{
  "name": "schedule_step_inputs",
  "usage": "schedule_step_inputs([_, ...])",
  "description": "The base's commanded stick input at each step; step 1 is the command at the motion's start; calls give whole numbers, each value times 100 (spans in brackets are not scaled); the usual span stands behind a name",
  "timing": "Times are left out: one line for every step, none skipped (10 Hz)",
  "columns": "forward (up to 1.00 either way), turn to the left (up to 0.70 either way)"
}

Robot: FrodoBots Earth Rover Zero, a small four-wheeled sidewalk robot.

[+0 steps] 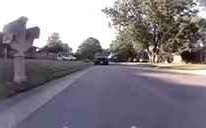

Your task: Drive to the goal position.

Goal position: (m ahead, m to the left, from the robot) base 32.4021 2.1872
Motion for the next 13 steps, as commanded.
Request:
schedule_step_inputs([100, 0])
schedule_step_inputs([100, 0])
schedule_step_inputs([100, 0])
schedule_step_inputs([100, 0])
schedule_step_inputs([100, 0])
schedule_step_inputs([100, 0])
schedule_step_inputs([100, 0])
schedule_step_inputs([100, 0])
schedule_step_inputs([100, 0])
schedule_step_inputs([100, 0])
schedule_step_inputs([100, 0])
schedule_step_inputs([100, 0])
schedule_step_inputs([100, 0])
